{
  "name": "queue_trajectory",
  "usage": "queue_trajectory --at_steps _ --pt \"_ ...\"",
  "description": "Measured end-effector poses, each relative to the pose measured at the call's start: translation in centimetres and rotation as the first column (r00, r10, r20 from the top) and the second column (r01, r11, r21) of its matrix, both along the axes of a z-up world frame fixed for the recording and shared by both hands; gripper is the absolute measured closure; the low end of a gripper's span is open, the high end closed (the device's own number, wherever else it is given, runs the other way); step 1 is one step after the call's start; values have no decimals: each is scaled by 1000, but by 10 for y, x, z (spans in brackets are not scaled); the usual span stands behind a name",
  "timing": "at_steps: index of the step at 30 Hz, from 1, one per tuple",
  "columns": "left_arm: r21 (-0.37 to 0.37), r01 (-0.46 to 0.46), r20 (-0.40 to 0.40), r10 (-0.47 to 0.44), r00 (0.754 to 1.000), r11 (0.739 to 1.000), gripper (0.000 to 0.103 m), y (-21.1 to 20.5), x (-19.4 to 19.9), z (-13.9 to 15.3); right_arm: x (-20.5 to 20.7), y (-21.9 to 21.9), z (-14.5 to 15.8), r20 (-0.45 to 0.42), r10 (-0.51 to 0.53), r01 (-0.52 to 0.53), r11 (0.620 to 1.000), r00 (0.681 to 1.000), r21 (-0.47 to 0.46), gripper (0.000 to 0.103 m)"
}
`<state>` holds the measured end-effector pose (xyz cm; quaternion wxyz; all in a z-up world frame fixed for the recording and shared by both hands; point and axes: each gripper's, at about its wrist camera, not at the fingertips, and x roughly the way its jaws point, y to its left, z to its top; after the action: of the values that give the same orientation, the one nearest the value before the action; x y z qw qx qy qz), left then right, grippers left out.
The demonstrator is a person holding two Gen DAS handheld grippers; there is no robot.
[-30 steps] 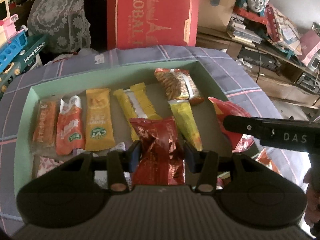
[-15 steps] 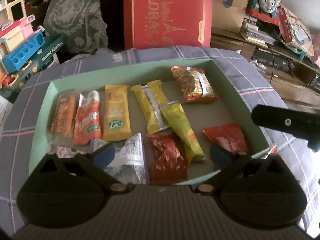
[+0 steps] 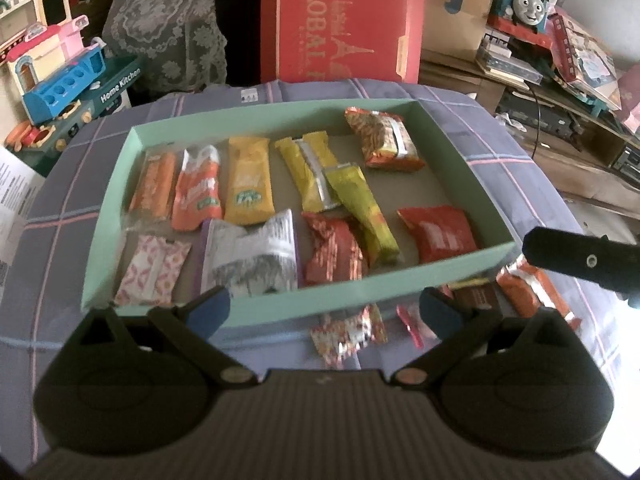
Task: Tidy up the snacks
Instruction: 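Move the right tool to the orange-silver bag and grasp it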
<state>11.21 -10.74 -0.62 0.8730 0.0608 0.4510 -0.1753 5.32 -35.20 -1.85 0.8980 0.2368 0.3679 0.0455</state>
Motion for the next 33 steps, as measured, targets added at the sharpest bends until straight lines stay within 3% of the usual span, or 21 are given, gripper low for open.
queue_trajectory --at_steps 13,24,33 --pt "27 40 -61 -38 997 999 0 8 -44 -24 -55 -8 -35 -101 -31 32 999 994 16 0" --pt "50 27 -108 -21 994 998 0 4 -38 -46 -50 -24 -56 -133 -57 58 998 989 0 0" --pt "74 82 -114 -73 991 994 0 -24 -31 -56 -26 -39 -70 -110 -76 59 986 991 -154 1"
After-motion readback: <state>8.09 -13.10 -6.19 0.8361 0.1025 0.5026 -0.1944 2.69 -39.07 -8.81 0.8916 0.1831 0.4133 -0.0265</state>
